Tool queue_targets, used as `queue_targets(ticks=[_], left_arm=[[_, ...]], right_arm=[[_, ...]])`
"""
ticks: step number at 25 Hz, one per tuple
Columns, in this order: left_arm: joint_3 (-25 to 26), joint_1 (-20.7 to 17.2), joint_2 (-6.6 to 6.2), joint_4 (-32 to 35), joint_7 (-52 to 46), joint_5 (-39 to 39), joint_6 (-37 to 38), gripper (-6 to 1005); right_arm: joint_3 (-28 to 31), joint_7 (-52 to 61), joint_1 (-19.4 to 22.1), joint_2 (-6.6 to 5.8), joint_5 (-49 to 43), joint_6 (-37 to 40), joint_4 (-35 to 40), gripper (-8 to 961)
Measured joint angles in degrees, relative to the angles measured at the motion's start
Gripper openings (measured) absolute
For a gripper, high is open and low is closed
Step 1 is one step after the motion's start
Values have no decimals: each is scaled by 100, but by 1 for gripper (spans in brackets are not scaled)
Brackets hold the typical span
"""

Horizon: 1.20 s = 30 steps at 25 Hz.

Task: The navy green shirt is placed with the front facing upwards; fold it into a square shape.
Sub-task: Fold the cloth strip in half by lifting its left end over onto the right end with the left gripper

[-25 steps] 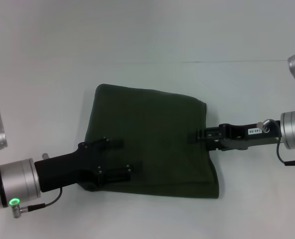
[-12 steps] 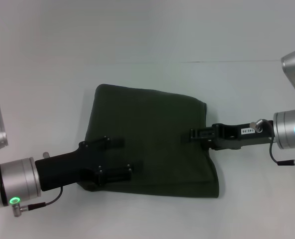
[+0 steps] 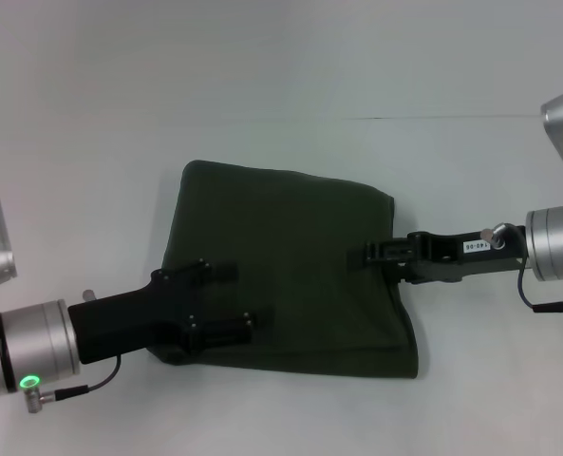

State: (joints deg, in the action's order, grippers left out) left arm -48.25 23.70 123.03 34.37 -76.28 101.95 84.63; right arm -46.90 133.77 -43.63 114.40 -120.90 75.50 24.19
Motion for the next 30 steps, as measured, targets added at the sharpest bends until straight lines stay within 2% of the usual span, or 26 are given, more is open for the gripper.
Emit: queue_targets(ticks=[14, 30], left_arm=[[0, 21, 10, -1, 0, -36, 8, 917], [0, -6, 19, -12, 8, -42, -18, 918]], right_arm=[[-47, -48, 104, 101, -30, -345, -54, 812], [-54, -272, 83, 347, -28, -748, -16, 780]])
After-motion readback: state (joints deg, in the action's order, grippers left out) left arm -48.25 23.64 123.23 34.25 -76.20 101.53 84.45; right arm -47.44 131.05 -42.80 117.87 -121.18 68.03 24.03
